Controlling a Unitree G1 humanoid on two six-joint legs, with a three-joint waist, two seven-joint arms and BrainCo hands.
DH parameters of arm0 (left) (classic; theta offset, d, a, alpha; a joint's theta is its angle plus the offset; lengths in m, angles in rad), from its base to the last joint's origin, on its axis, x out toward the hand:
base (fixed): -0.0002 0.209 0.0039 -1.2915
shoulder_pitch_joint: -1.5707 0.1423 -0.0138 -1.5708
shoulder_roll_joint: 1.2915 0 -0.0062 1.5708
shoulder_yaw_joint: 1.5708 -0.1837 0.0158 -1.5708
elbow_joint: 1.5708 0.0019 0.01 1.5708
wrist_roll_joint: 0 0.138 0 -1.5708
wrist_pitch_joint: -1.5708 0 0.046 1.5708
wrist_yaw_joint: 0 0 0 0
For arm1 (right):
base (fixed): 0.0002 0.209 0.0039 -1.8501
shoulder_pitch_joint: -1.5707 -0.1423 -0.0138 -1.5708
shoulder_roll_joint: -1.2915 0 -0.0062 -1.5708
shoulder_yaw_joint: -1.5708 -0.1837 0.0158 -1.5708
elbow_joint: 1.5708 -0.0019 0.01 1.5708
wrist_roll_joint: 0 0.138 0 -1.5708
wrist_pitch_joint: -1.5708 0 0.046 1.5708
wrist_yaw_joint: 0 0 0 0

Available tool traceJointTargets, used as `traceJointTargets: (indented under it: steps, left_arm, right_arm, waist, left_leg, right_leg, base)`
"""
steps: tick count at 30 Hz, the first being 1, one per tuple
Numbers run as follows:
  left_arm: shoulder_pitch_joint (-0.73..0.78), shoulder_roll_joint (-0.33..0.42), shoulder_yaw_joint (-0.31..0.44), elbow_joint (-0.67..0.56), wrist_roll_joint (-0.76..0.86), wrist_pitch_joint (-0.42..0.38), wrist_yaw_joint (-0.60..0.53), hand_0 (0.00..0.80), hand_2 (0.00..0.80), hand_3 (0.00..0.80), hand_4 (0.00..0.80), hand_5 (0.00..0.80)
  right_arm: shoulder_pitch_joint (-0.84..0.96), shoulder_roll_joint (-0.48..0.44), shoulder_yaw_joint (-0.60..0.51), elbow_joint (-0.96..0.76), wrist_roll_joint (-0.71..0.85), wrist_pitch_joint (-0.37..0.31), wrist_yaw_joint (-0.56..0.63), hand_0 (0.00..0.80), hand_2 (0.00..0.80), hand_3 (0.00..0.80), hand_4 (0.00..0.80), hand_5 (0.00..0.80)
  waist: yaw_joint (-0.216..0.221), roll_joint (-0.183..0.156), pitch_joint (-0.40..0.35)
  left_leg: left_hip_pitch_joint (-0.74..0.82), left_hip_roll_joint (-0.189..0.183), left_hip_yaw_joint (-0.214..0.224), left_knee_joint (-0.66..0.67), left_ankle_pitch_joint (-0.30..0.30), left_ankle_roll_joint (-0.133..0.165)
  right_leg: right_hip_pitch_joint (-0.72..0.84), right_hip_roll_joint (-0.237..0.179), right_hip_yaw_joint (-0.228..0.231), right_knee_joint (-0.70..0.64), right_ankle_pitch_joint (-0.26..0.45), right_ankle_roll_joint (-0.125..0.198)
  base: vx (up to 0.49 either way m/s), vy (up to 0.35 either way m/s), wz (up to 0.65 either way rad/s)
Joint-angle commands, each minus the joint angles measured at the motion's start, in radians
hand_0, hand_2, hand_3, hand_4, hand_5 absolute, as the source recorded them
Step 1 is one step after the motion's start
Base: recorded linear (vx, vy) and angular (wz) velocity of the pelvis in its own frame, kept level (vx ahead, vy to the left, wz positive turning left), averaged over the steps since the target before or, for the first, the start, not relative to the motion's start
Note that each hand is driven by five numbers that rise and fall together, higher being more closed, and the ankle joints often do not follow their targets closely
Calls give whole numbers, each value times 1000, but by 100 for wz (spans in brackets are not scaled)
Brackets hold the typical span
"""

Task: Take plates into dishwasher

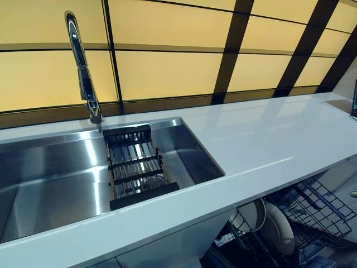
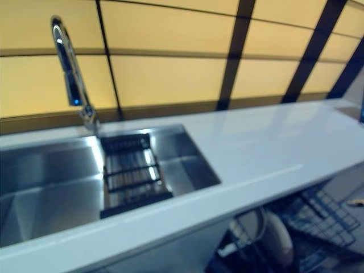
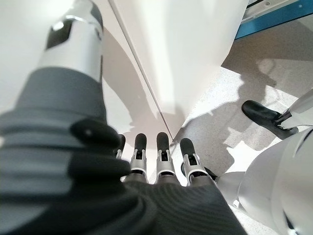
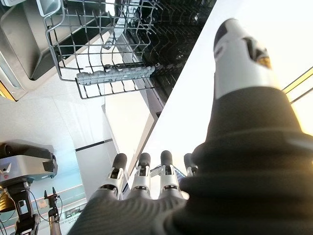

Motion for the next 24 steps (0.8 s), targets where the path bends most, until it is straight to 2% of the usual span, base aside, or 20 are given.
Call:
traceJointTargets:
  steps: [1,10,12,15,18,19,22,24]
  left_arm:
    - [-131,51,35,56,4,-32,27,0,0,0,0,0]
    - [-130,60,31,95,63,-2,60,0,0,0,0,0]
    - [-130,62,24,110,99,8,55,0,0,0,0,0]
    - [-139,69,4,112,135,11,63,0,0,0,0,0]
    - [-174,92,-23,108,163,28,86,0,0,0,0,0]
    - [-185,103,-30,107,168,30,93,0,0,0,0,0]
    - [-177,121,-30,101,142,32,107,0,0,0,0,0]
    - [-168,133,-17,104,123,29,115,0,0,0,0,0]
  right_arm:
    - [-69,-82,-6,42,23,-10,-30,0,0,0,0,0]
    - [-48,-104,-48,99,36,6,-66,0,0,0,0,0]
    - [-28,-114,-75,136,39,4,-80,0,0,0,0,0]
    - [20,-107,-112,162,32,7,-107,0,0,0,0,0]
    - [92,-71,-180,188,28,-21,-116,0,0,0,0,0]
    - [105,-55,-190,200,31,-39,-119,0,0,0,0,0]
    - [94,-49,-192,216,55,-58,-112,0,0,0,0,0]
    - [96,-42,-199,216,60,-71,-107,0,0,0,0,0]
  waist:
    - [24,-36,-43]
    - [18,-38,-48]
    - [12,-40,-42]
    - [-1,-44,-11]
    - [-22,-64,24]
    - [-25,-66,36]
    - [-9,-48,48]
    - [14,-38,38]
  left_leg:
    - [73,2,-33,3,-103,1]
    - [97,-4,-21,3,-117,12]
    - [123,-12,-4,7,-122,25]
    - [109,-20,-6,65,-137,37]
    - [101,-34,-9,102,-155,43]
    - [112,-38,-21,86,-155,39]
    - [126,-23,-21,41,-136,43]
    - [93,-13,-10,20,-99,47]
  right_leg:
    - [-44,19,20,0,85,82]
    - [-33,6,23,0,88,80]
    - [-25,-1,40,11,87,77]
    - [-47,-6,61,78,79,75]
    - [-131,-30,50,57,185,114]
    - [-176,-31,36,37,238,136]
    - [-200,-15,10,96,214,134]
    - [-171,-38,1,161,178,119]
  base:
    - [-9,50,1]
    - [-21,89,0]
    - [10,148,-3]
    - [22,96,-9]
    - [5,-29,0]
    - [-81,-65,-7]
    - [-189,-46,-37]
    - [-370,-130,-74]
